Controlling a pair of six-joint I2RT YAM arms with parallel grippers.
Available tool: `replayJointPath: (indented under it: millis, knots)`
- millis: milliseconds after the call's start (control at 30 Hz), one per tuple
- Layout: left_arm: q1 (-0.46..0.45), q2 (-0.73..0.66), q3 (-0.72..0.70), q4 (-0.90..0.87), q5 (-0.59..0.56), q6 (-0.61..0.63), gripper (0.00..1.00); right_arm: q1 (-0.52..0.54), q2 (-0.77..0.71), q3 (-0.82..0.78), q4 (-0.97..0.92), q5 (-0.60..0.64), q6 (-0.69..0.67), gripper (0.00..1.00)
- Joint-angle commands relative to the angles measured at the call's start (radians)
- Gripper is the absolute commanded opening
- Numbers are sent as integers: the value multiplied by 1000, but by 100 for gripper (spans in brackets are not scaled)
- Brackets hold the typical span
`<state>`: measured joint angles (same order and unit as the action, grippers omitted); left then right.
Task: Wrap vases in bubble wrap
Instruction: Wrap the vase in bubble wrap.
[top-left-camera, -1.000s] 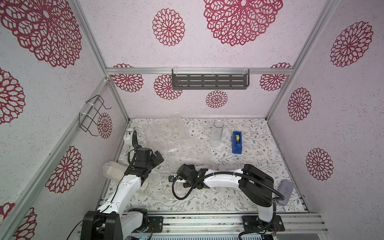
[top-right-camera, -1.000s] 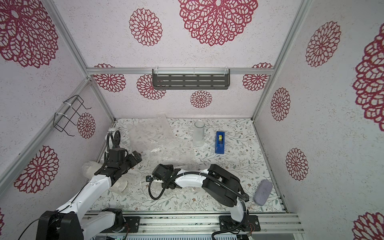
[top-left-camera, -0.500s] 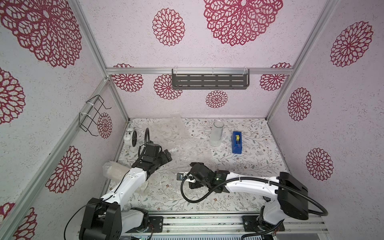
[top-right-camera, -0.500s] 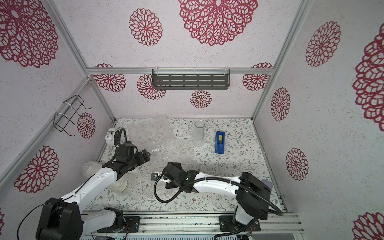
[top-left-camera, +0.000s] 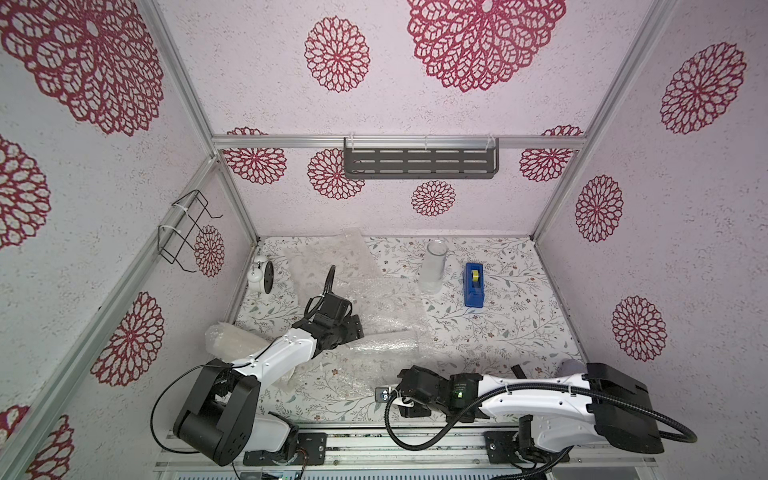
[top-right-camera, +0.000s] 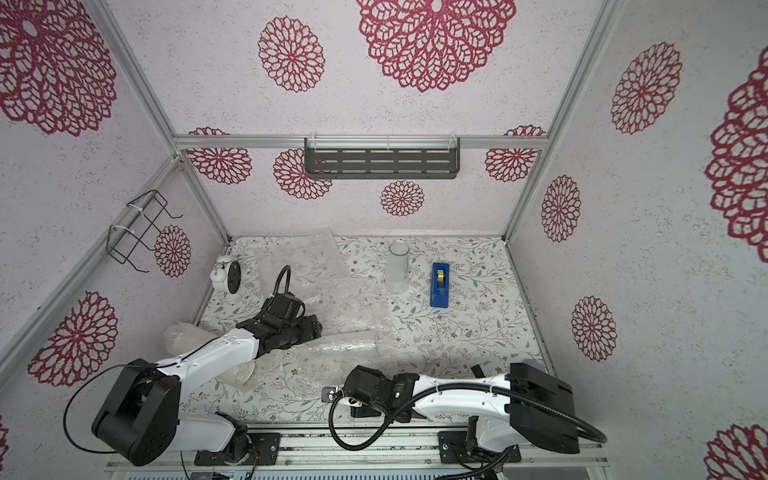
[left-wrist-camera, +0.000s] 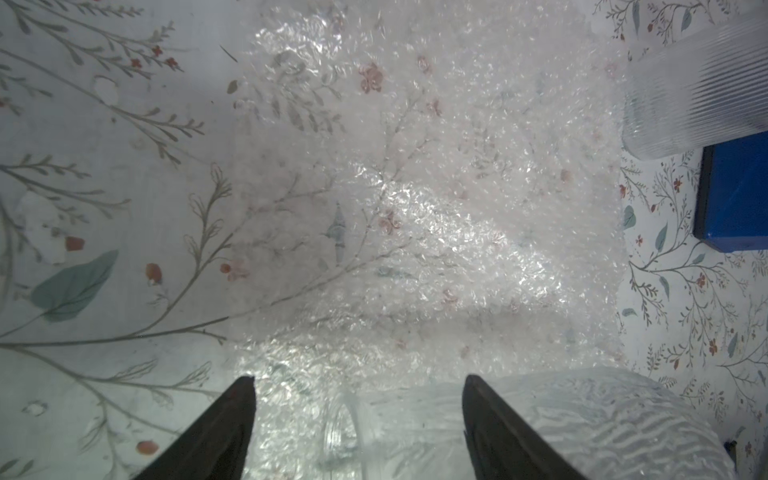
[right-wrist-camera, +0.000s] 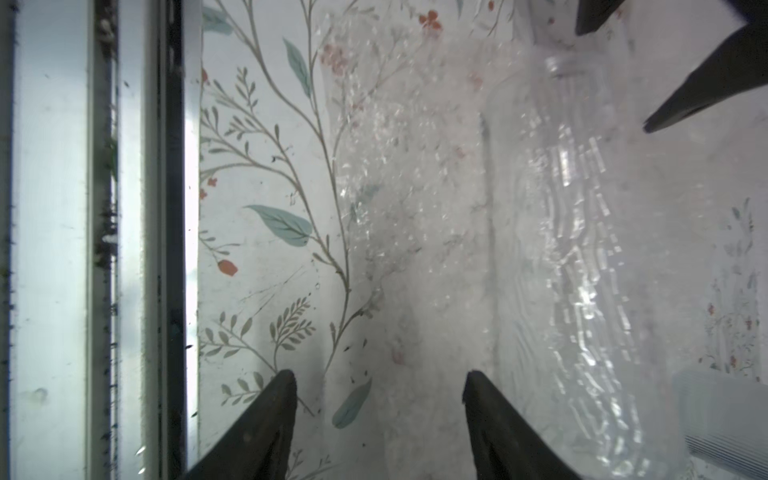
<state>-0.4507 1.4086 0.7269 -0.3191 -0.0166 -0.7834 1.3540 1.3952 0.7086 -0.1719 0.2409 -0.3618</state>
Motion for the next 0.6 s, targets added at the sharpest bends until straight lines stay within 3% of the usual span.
replayJointPath:
  millis: [0,200,400,567]
  knots:
    - [-3,23,29,19,-11,-20,80,2,31,-9,59,49,75,63]
    - [-3,55,54,15,-6,-13,79,1,116,-22,108,130,60,53]
    - [-4,91,64,17,7,-11,79,-1,155,-26,139,227,17,32]
    - [-8,126,89,10,15,-4,79,-3,143,-27,171,222,-8,17]
